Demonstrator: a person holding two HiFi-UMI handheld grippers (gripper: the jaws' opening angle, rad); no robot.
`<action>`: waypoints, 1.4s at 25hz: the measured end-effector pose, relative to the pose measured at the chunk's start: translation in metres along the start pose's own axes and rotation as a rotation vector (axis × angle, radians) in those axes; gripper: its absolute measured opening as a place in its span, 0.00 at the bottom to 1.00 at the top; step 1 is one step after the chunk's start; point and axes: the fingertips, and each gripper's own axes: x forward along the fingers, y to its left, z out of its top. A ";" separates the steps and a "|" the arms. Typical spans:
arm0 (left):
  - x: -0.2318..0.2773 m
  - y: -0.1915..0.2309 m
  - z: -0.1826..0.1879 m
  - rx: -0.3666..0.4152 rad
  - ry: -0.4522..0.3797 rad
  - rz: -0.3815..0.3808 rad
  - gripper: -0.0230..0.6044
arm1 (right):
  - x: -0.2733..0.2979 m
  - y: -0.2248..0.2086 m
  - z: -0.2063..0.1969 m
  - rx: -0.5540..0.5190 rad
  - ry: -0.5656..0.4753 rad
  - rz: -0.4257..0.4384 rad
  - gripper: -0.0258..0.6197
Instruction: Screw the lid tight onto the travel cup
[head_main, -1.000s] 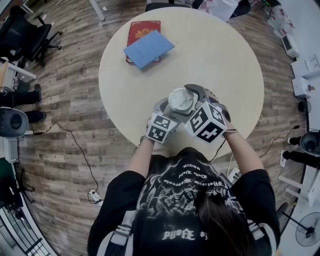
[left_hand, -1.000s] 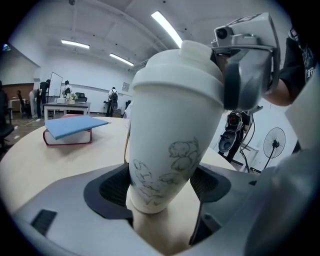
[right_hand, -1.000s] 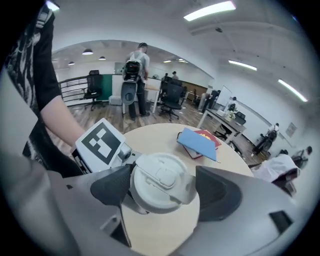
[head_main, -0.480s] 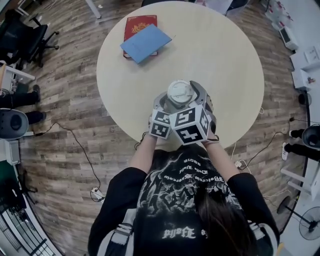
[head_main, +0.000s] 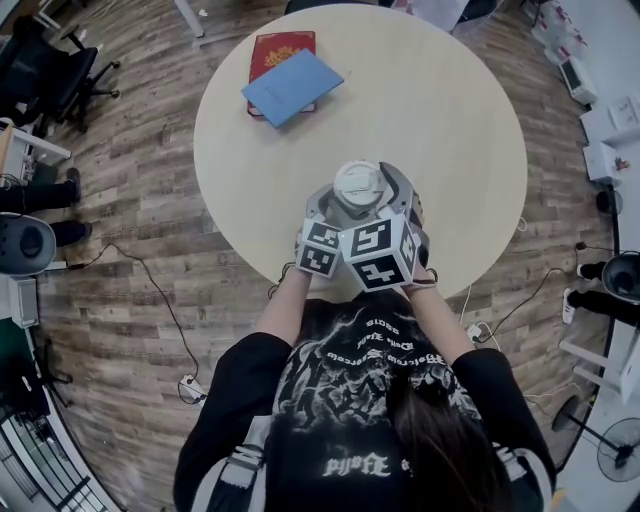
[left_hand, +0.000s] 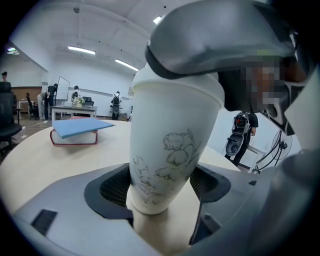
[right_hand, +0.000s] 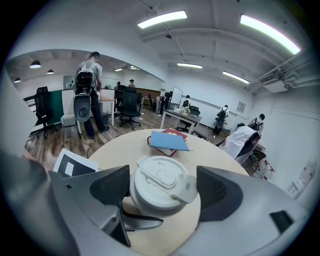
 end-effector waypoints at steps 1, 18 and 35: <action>0.000 -0.002 0.000 -0.006 0.000 -0.009 0.66 | 0.000 0.001 0.000 0.009 -0.008 0.011 0.70; 0.003 0.000 0.002 0.035 0.025 -0.058 0.66 | -0.038 -0.030 0.038 -0.511 -0.177 0.654 0.67; 0.004 0.000 0.004 0.065 0.090 -0.155 0.66 | -0.020 -0.016 -0.018 -2.275 -0.146 1.054 0.81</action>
